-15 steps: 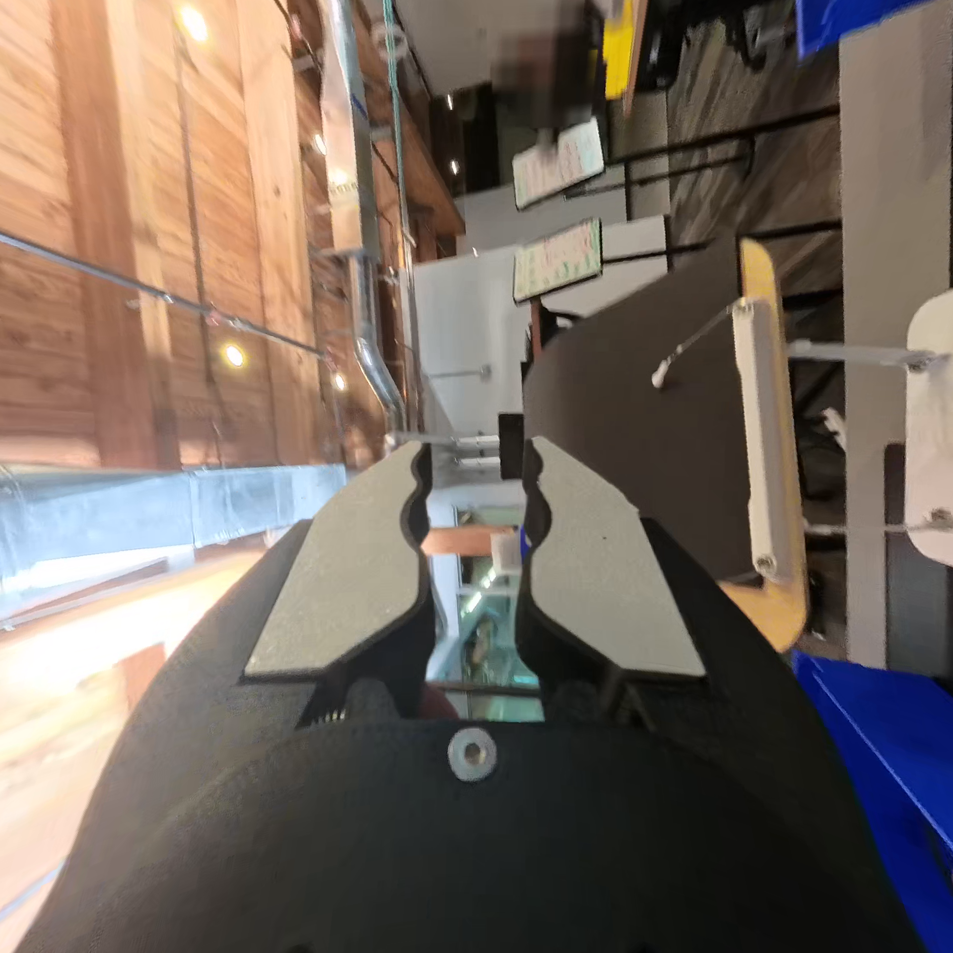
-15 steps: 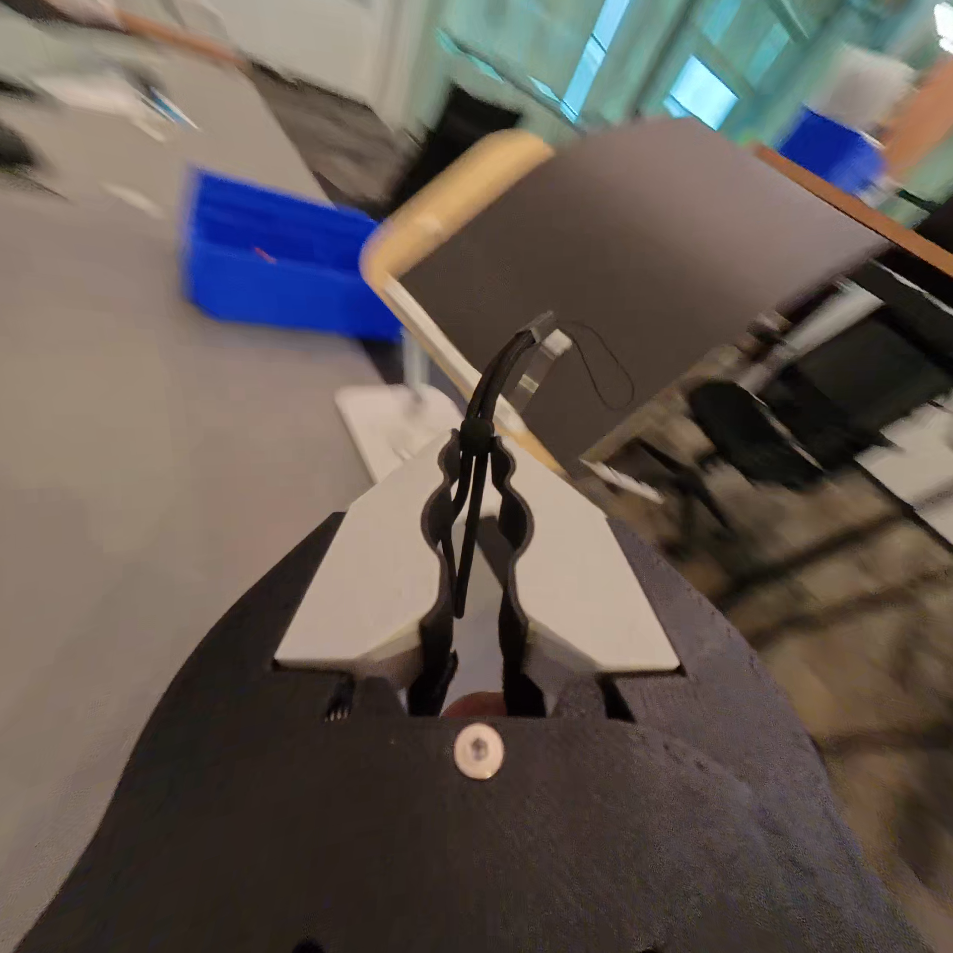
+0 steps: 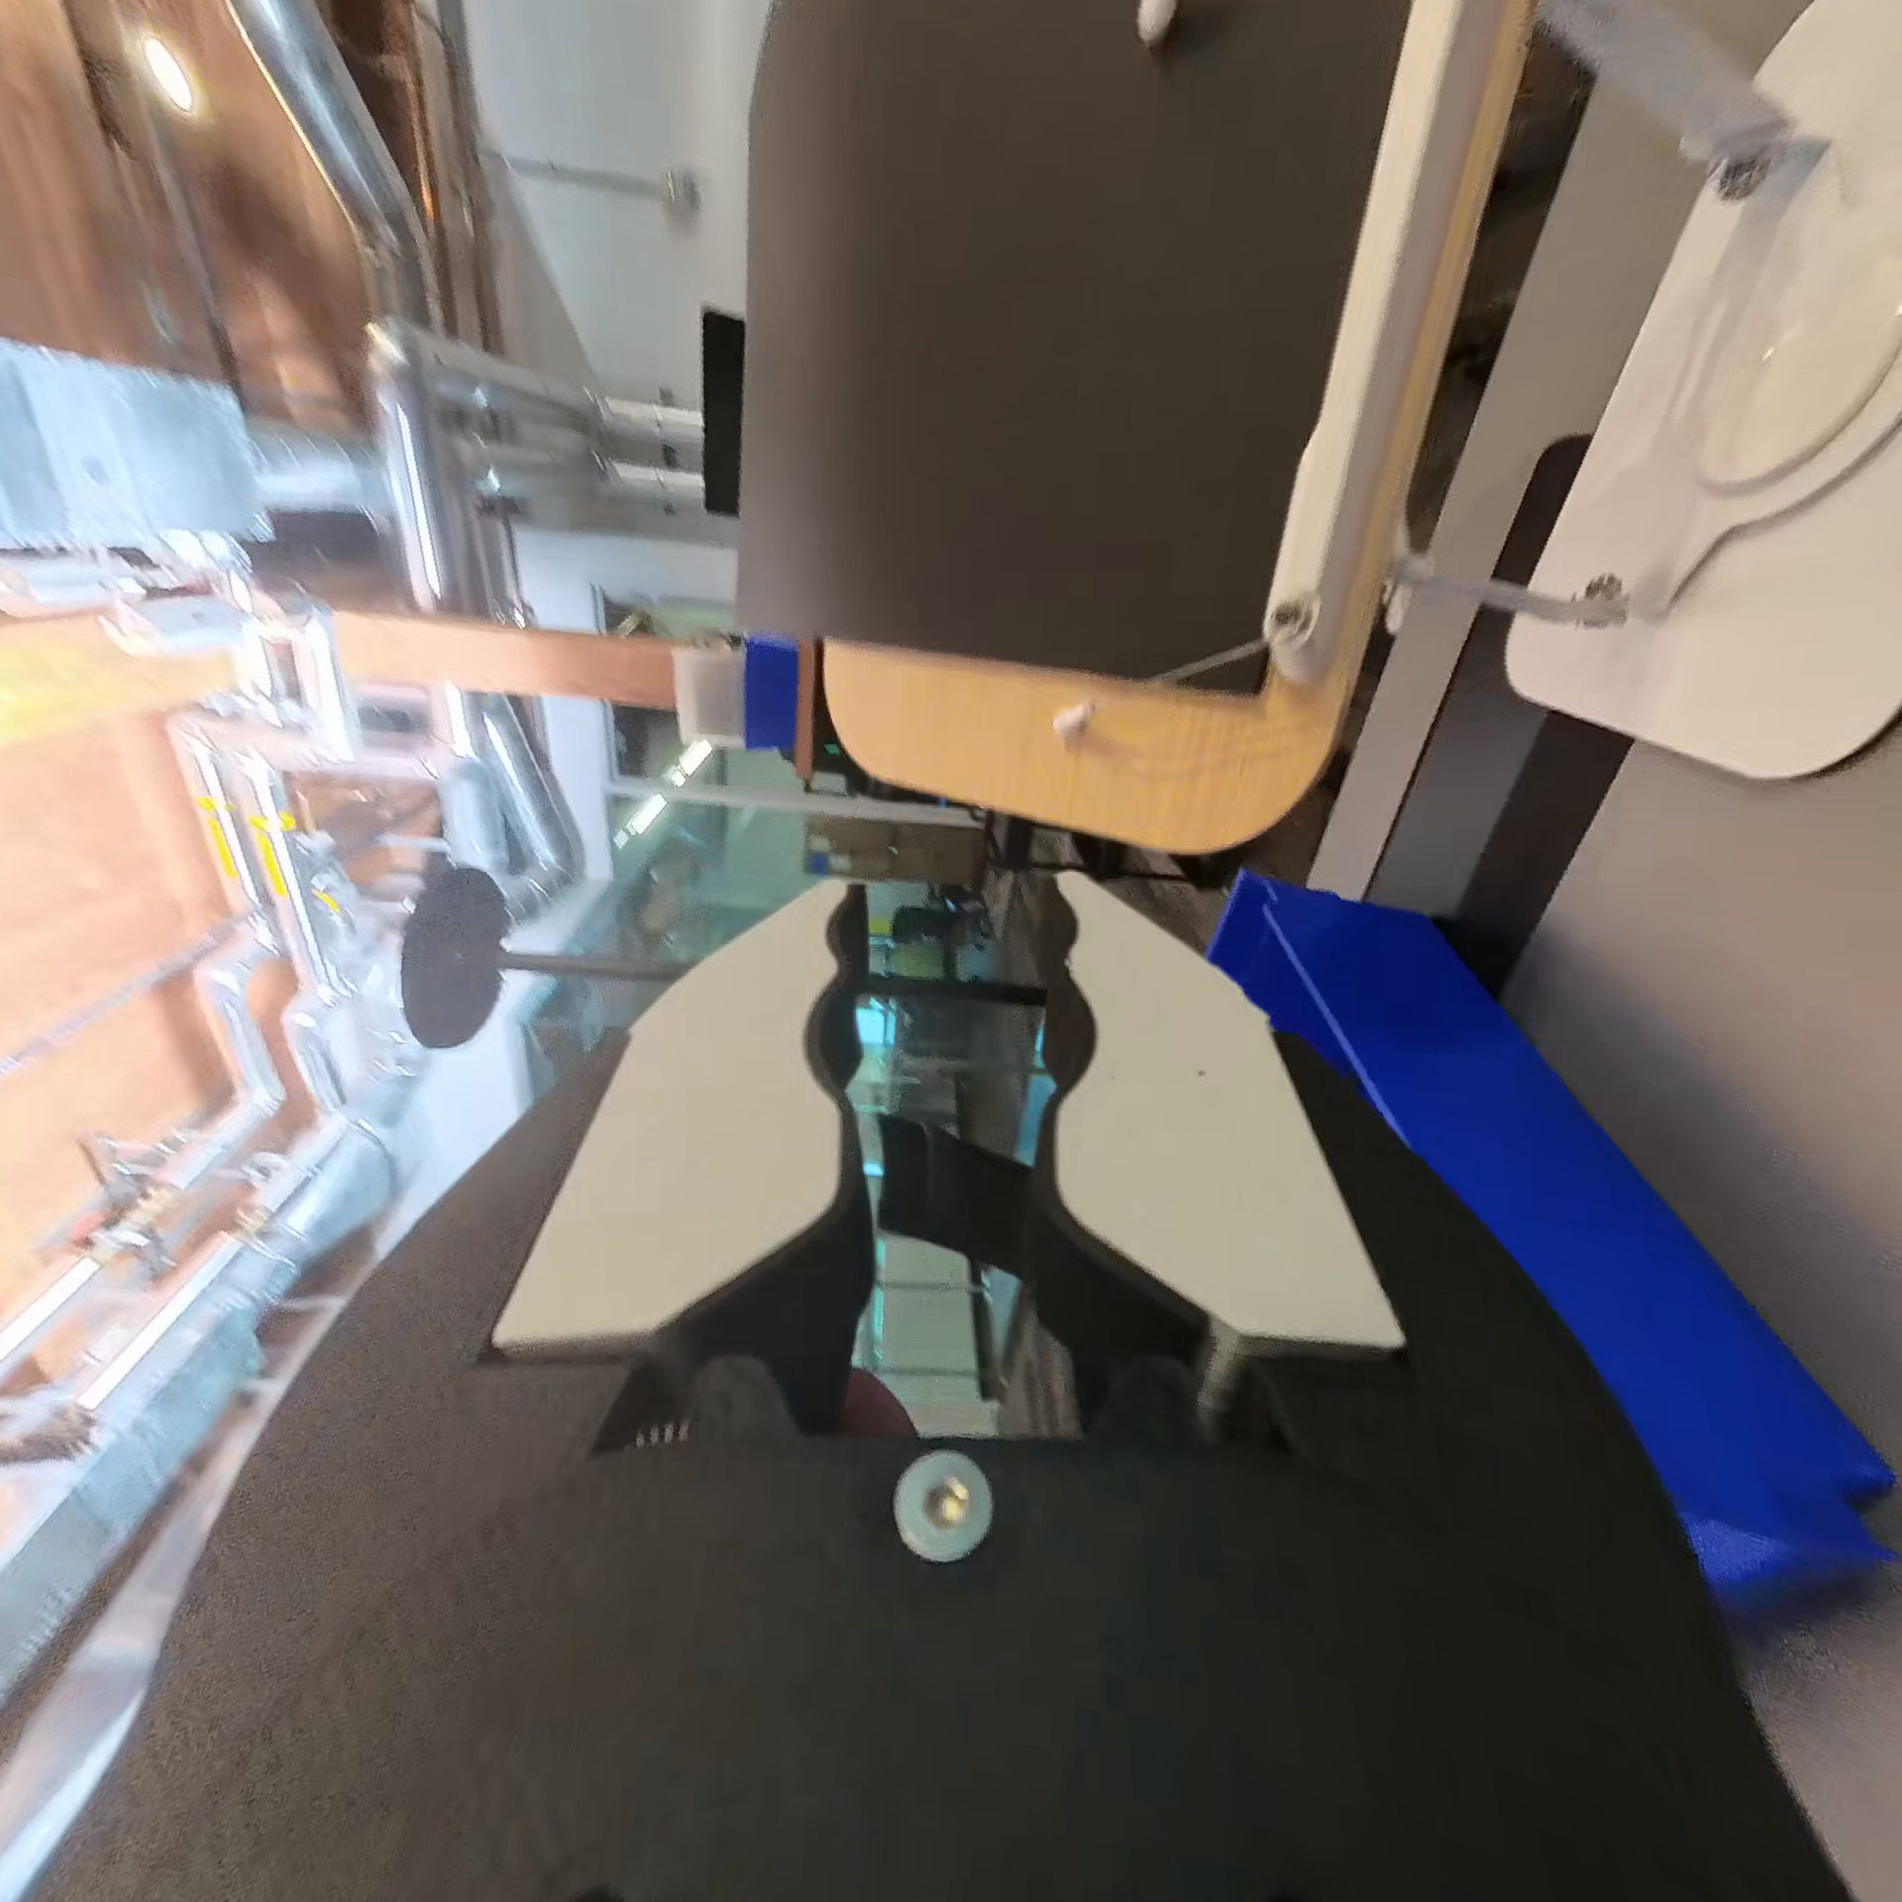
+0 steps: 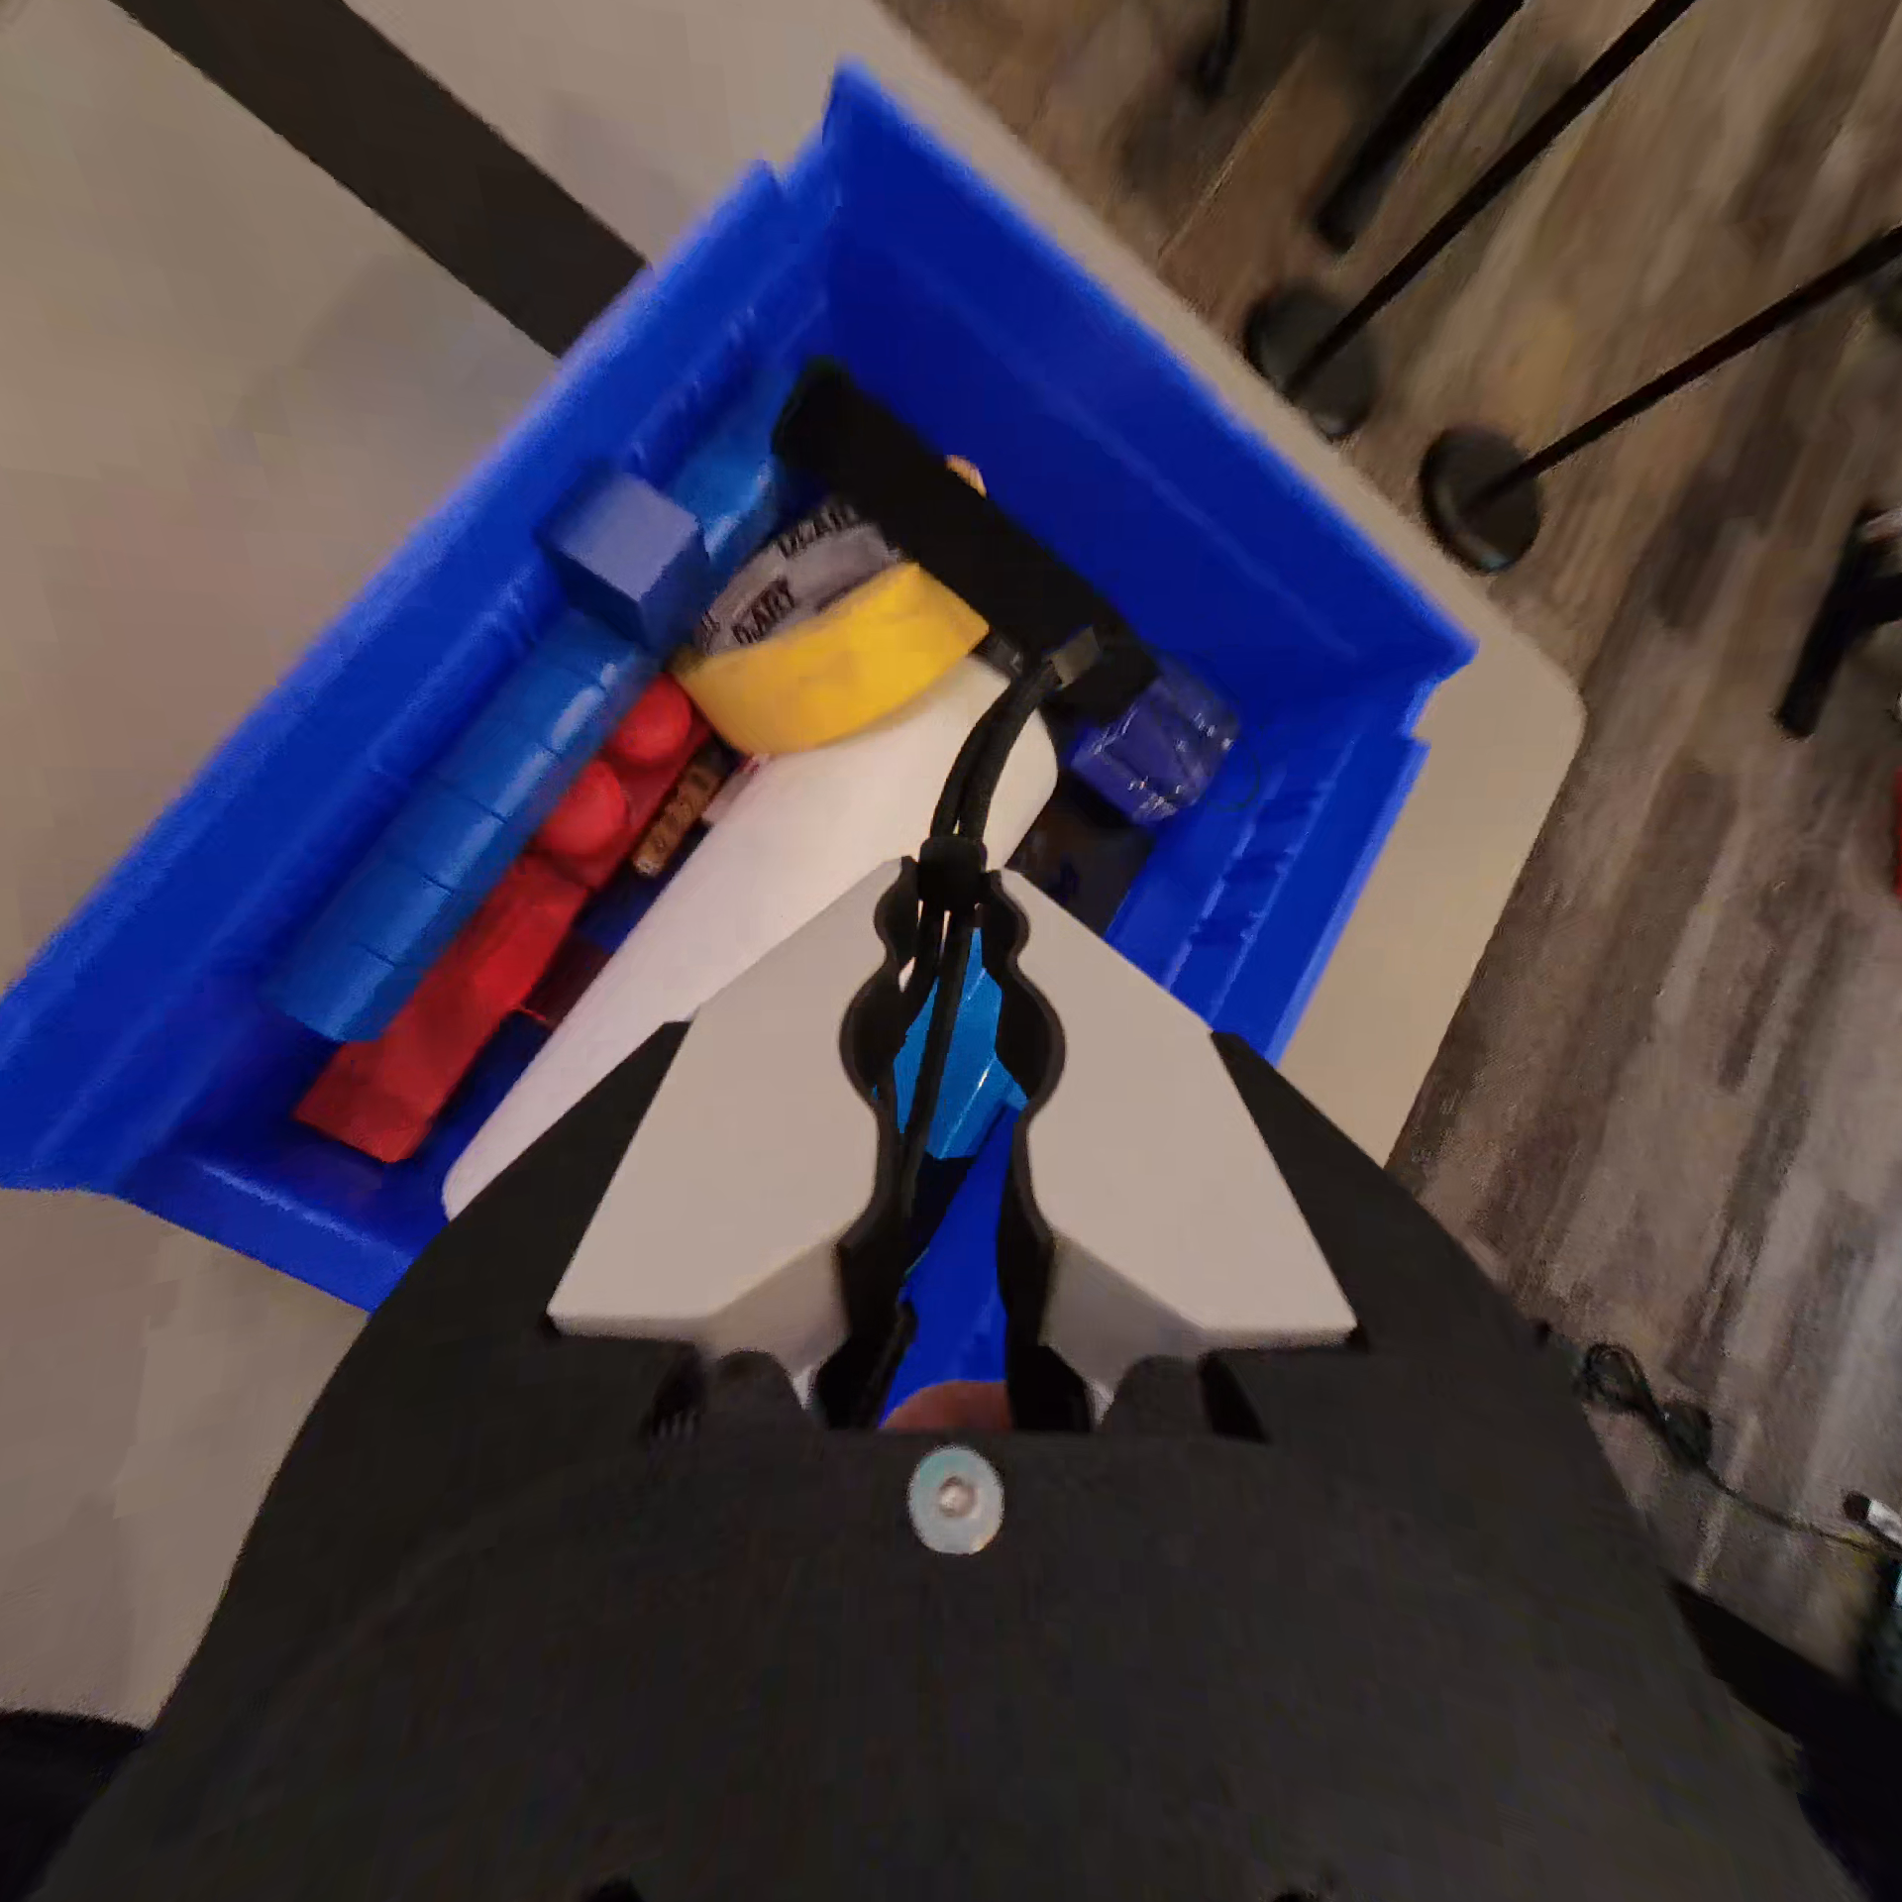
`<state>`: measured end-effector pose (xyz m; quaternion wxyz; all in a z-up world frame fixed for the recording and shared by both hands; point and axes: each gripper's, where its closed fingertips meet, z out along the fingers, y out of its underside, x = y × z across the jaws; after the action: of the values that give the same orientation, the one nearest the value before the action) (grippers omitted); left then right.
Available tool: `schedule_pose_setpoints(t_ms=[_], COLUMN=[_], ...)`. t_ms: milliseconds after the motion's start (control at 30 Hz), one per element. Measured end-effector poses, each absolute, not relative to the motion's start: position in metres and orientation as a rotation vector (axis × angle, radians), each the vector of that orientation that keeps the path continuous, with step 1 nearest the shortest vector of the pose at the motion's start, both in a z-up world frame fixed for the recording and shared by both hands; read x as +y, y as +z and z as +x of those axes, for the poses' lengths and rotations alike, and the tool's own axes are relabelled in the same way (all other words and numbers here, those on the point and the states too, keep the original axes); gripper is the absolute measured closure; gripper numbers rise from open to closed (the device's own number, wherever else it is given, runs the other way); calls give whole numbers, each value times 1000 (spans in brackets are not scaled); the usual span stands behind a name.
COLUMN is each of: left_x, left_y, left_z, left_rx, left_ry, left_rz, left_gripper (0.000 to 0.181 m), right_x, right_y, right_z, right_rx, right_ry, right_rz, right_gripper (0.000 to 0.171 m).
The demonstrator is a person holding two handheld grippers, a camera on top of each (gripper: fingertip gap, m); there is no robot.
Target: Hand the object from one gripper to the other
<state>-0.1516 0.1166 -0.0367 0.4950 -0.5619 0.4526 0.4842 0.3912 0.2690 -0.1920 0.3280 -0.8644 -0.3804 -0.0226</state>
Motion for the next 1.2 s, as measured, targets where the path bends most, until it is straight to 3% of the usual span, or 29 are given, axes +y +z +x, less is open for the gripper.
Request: schedule_pose_setpoints(t_ms=[267, 367, 500, 800, 867, 1200], left_x=[125, 128, 138, 165, 173, 199], left_y=[-63, -88, -126, -220, -231, -287], left_z=[-255, -281, -313, -359, -359, -376], left_rx=[871, 838, 839, 978, 1021, 1441], left_ry=[982, 893, 870, 842, 838, 968], left_rz=[-1792, -1912, -2038, -2276, -2268, -2230], left_gripper=[148, 147, 145, 147, 150, 157], right_x=[275, 276, 275, 278, 283, 295], right_y=[-236, -232, -225, -210, -201, -183], right_z=[403, 406, 413, 416, 420, 418], right_rx=[-1040, -1024, -1014, -1022, -979, -927], right_ry=[-165, -161, -212, -321, -363, -409], right_rz=[-2395, -2381, -2371, -2321, -2298, -2213], right_gripper=[158, 145, 112, 113, 121, 129])
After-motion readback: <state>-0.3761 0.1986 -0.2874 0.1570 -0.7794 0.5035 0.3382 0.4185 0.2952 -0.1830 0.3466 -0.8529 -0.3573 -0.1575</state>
